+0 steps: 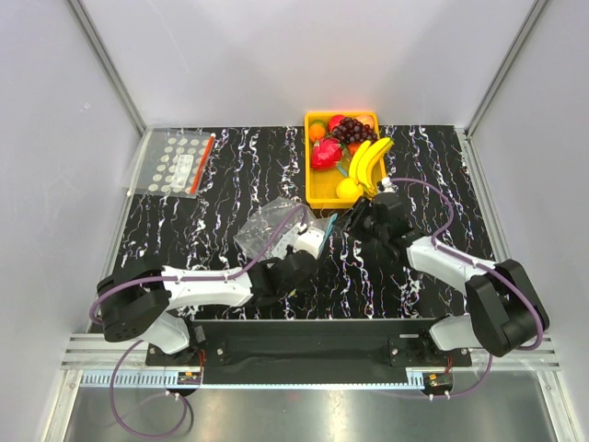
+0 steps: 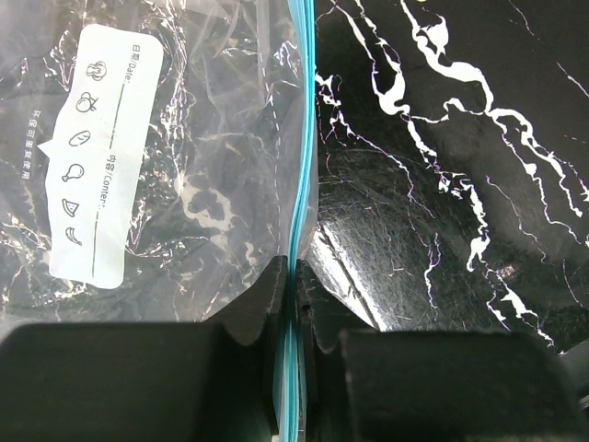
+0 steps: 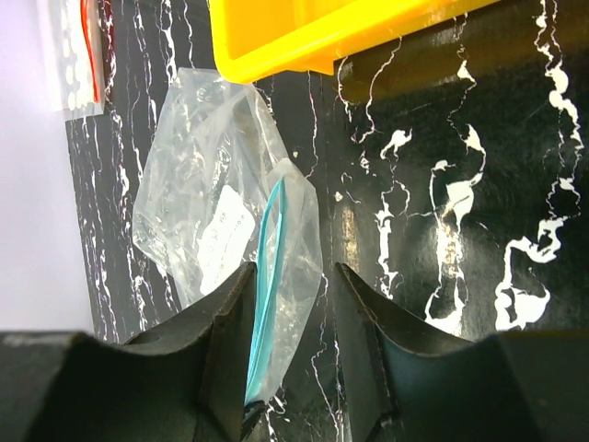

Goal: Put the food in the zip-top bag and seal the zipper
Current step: Open the zipper of the food storage bag.

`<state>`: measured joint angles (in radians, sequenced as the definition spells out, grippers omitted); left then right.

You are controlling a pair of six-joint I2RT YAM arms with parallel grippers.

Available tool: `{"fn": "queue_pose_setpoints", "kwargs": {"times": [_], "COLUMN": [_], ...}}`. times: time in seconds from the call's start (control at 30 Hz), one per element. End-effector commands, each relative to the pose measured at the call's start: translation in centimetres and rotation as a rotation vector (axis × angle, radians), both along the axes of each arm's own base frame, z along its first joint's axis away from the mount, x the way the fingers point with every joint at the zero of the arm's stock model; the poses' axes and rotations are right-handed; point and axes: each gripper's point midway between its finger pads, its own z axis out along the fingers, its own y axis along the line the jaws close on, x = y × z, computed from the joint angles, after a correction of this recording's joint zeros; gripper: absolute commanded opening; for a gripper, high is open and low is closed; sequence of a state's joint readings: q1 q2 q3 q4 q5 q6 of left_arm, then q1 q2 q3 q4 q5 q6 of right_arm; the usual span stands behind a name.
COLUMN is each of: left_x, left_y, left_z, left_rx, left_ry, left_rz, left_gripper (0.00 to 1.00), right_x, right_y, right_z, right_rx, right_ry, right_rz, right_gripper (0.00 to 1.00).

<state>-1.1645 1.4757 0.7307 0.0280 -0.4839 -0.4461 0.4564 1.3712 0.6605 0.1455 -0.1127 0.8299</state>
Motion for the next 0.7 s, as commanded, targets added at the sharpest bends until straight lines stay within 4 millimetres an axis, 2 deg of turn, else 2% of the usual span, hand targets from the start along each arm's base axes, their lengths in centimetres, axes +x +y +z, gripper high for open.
{"fn": "queue_pose_setpoints", "kwargs": {"times": [0.0, 0.43, 0.67], "left_x": [0.7, 0.5, 0.5], "left_y": [-0.8, -0.8, -1.3], "left_z": [1.3, 1.4, 0.9], "left_rx": [-0.07, -0.071, -0.044], "left_ry": [-0.044, -0.054, -0.056], "left_rz": [0.03, 0.027, 0.006], "left_gripper": [0.11, 0.11, 0.11], "right_x": [1.6, 1.9, 1.8], "right_y": [0.6, 1.2, 1.7], "right_z": [1.7, -0.4, -0.6], "right_rx": [0.004, -0.005, -0.013], "right_ry": [-0.067, -0.022, -0.006], "right_rz": [-0.009, 0.01, 0.041], "right_gripper": [0.45, 0.43, 0.38]}}
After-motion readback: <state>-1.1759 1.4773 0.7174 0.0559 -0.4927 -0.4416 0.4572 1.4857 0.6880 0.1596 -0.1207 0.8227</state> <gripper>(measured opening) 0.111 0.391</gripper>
